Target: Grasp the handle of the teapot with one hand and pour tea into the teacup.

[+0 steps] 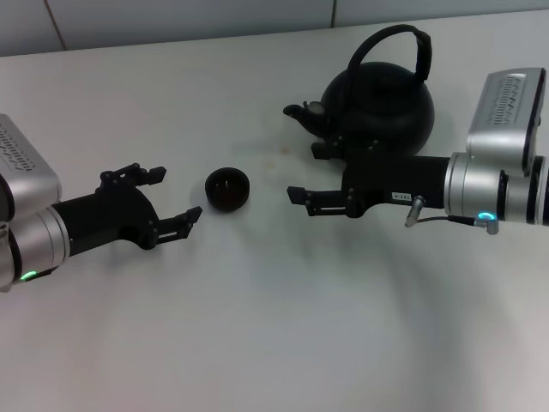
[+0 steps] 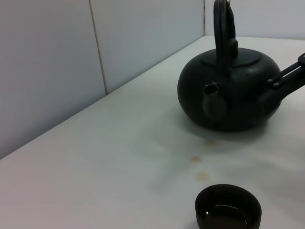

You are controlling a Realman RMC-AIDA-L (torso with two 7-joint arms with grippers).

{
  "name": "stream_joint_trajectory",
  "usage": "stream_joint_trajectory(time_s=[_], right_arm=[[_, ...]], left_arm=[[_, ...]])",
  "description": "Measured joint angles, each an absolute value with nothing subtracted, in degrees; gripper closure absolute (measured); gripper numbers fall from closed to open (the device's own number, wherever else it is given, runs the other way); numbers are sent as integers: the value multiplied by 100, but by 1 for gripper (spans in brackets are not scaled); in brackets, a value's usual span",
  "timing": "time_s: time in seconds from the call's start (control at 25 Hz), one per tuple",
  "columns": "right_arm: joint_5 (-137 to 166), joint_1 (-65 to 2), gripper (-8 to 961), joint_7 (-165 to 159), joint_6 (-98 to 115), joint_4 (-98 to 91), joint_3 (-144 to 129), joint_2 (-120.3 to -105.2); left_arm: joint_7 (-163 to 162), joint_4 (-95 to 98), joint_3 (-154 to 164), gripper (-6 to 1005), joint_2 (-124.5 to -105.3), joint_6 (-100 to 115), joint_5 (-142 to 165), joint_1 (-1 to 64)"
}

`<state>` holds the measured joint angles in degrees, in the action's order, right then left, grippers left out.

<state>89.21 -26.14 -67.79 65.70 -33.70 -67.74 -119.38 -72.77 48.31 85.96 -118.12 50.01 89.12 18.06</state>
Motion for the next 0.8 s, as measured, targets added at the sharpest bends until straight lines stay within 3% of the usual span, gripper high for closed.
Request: stream_joint_trajectory(time_s=[0.8], right_arm=[[8947,-2689,120,-6806,6337,-3384,-6970,-11940]], left_arm=[[-7277,4810,8544,190,-11812,5001,8912,1840]])
